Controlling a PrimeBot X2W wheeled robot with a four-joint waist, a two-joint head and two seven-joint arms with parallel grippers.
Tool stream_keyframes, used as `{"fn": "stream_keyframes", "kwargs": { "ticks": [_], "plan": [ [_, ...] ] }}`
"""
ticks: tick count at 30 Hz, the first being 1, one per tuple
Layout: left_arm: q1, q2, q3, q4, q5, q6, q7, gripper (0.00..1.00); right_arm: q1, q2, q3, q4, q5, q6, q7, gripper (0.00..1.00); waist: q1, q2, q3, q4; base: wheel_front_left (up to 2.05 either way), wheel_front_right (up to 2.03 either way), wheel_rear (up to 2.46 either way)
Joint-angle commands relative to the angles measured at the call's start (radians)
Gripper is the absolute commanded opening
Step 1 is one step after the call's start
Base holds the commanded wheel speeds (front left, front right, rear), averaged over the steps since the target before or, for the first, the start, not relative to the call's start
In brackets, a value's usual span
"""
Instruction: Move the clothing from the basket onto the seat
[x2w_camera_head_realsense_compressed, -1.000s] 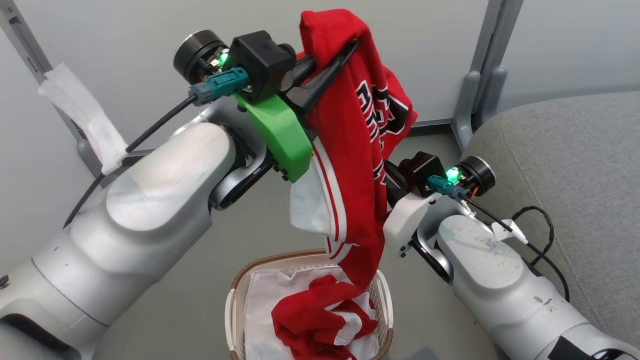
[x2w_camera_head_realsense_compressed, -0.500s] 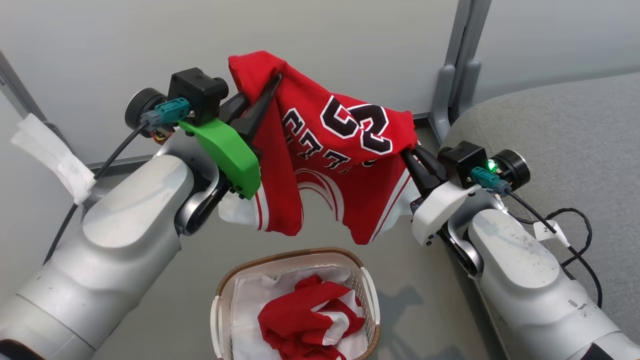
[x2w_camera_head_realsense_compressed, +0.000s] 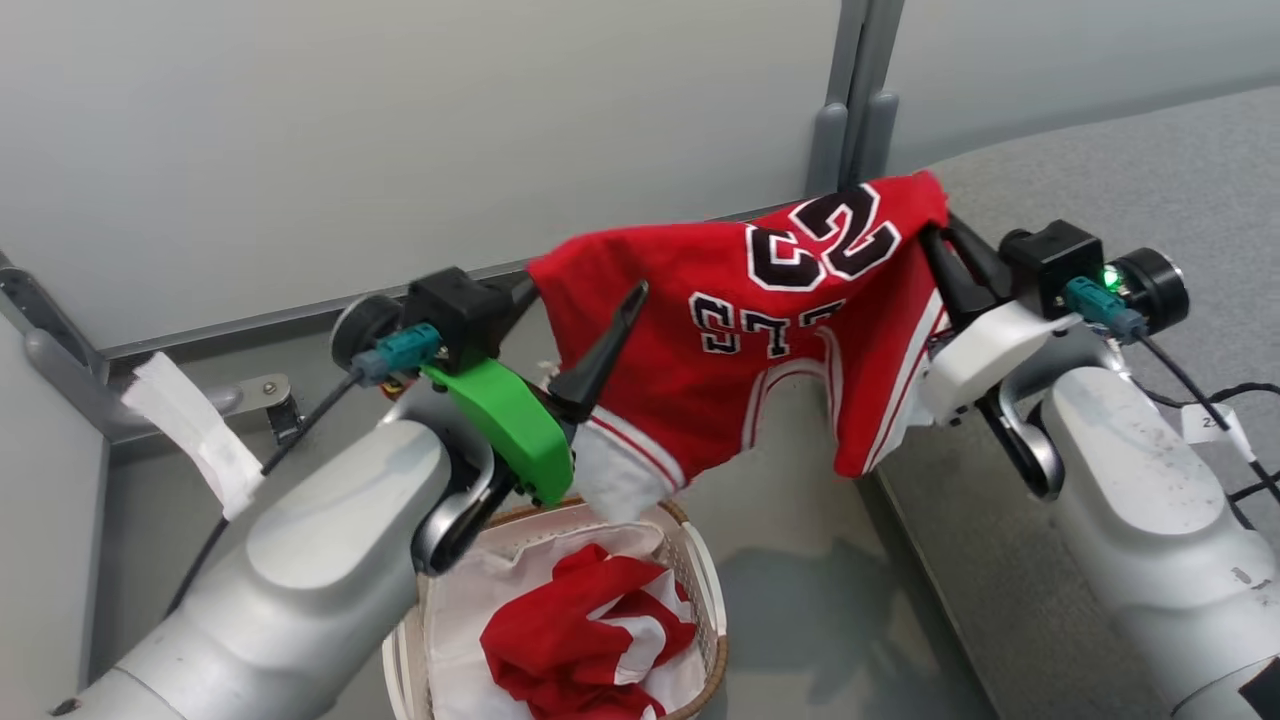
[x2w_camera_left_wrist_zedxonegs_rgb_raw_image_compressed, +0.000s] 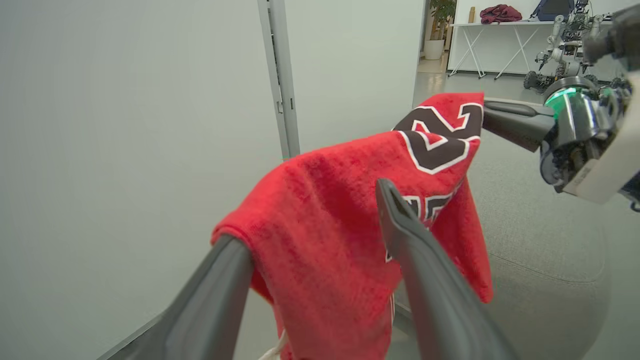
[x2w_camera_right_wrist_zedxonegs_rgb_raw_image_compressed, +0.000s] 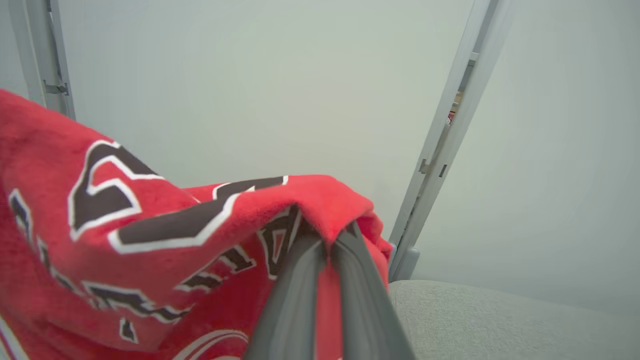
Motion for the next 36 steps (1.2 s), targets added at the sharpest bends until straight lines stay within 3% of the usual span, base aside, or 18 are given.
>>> {"fn": "stream_keyframes", "kwargs": {
  "ticks": [1,10,19,28,36],
  "plan": [
    [0.028,-0.006,-0.003,-0.001,0.011,-0.003,-0.009,1.0,0.018,-0.016,-0.02,-0.009,-0.013,-0.001,-0.001,0.0,0.0,-0.0001,0.01,-0.02,0.0,0.0,0.0],
    [0.105,-0.052,-0.008,-0.022,0.076,0.0,-0.016,1.0,0.065,-0.097,-0.125,-0.057,-0.041,-0.001,-0.001,0.0,0.0,-0.0001,0.047,-0.094,0.0,0.0,0.0],
    [0.143,-0.068,0.019,-0.024,0.154,0.002,-0.016,1.0,0.103,-0.148,-0.218,-0.132,-0.07,-0.001,0.003,0.0,0.0,-0.0001,0.103,-0.209,0.0,0.0,0.0],
    [0.141,-0.063,0.009,-0.011,0.219,0.0,-0.016,1.0,0.14,-0.138,-0.276,-0.205,-0.087,-0.001,0.026,0.0,0.0,-0.0001,0.168,-0.33,0.0,0.0,0.0],
    [0.113,-0.062,0.001,-0.004,0.228,-0.003,-0.015,1.0,0.146,-0.102,-0.285,-0.217,-0.096,-0.001,0.025,0.0,0.0,-0.0001,0.211,-0.362,0.0,0.0,0.0]
  ]
}}
